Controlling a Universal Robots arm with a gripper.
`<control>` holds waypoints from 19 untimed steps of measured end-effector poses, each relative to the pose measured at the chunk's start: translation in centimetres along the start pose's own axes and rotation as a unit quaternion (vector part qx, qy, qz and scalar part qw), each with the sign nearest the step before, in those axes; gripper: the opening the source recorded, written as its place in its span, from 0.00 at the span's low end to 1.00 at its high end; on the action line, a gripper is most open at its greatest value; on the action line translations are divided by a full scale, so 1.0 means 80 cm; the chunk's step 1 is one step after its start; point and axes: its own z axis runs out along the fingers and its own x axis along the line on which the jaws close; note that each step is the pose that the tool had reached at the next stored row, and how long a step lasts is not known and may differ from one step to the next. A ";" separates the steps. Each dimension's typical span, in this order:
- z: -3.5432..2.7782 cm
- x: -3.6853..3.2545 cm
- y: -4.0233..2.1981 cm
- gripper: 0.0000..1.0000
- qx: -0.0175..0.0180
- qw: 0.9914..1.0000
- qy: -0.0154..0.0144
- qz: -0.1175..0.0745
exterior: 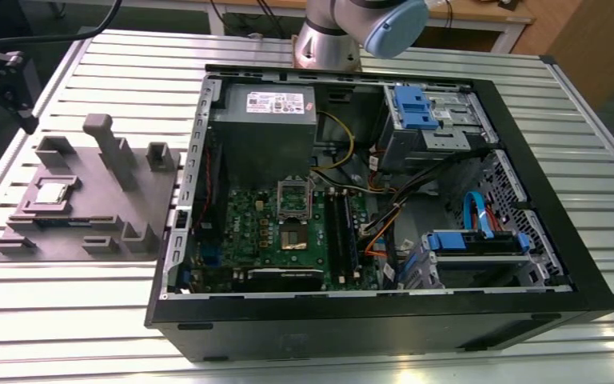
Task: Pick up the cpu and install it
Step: 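Pick up the cpu and move it towards the insertion slot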
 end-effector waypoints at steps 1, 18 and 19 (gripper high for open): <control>0.0001 0.0002 0.0000 0.59 0.000 1.000 0.000 0.000; 0.0087 0.0013 -0.0002 0.59 0.000 1.000 0.000 0.002; 0.0103 0.0013 -0.0003 0.59 0.000 1.000 0.000 0.004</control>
